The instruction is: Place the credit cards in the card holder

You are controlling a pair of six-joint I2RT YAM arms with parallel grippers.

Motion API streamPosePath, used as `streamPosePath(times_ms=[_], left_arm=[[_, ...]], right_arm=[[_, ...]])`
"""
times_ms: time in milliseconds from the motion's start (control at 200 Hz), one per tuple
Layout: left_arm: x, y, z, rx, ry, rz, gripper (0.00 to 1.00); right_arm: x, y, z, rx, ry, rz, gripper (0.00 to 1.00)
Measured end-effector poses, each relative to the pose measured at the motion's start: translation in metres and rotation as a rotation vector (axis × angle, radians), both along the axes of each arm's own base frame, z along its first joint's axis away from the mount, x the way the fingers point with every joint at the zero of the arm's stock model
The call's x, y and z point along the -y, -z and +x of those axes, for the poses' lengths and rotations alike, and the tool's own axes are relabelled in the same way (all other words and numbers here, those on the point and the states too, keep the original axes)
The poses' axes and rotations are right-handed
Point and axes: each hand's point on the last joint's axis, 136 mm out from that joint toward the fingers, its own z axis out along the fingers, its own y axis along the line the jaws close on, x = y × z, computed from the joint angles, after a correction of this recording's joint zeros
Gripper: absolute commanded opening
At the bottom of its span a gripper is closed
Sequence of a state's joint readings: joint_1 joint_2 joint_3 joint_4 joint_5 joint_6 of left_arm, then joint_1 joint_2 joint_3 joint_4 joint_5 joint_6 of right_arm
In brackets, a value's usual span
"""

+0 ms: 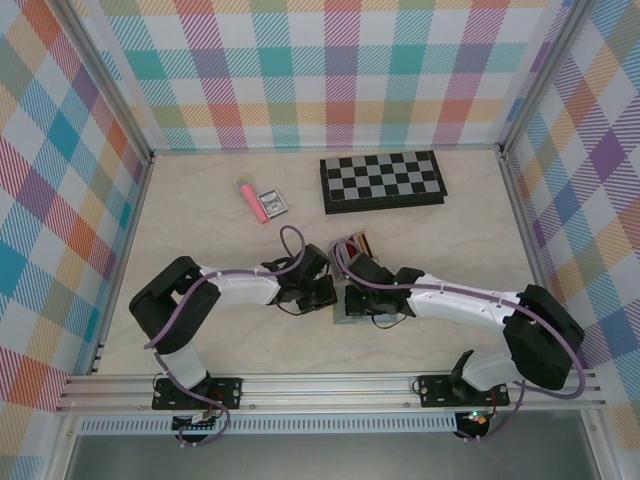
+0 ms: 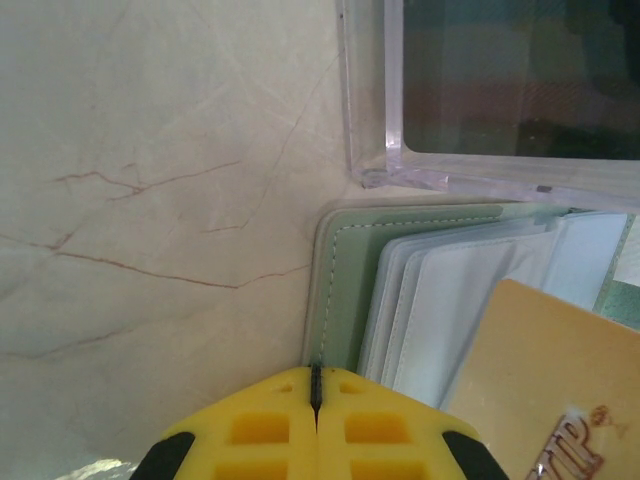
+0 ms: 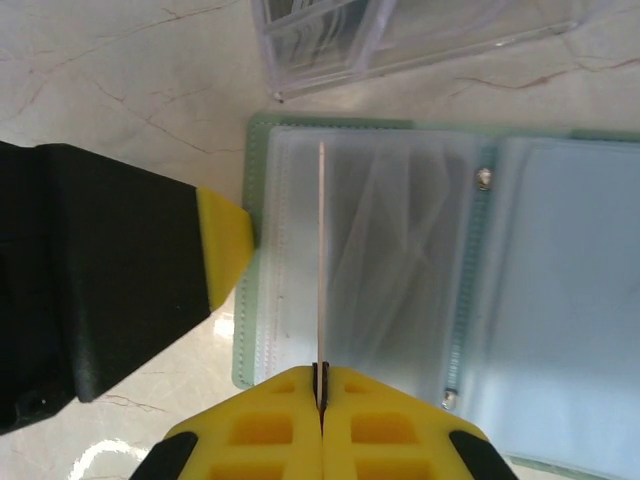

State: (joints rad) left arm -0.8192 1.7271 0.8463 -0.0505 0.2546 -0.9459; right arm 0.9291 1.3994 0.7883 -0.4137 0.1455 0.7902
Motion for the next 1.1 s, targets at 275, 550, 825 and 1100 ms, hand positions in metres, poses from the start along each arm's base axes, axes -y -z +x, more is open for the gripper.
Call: streamPosePath(times_ms=[275, 550, 825, 1100], left_arm=[[0.000, 0.000, 0.000, -0.002, 0.001, 0.000, 0.00], [0.000, 0.001, -0.001, -0.006, 0.003, 0.000, 0.00], [0.001, 0.002, -0.002, -0.010, 0.015, -0.005, 0.00], [0.002, 0.002, -0.002, -0.010, 0.025, -0.007, 0.00]], right_arm=[[0.002, 0.005, 0.008, 0.021, 0.027, -0.057, 0.06], [0.042, -0.003, 0.009, 0.070, 0.069, -0.229, 0.06], [0.085, -0.009, 0.012, 0.077, 0.142, -0.352, 0.07], [0.077, -0.035, 0.014, 0.116, 0.136, -0.231, 0.09]])
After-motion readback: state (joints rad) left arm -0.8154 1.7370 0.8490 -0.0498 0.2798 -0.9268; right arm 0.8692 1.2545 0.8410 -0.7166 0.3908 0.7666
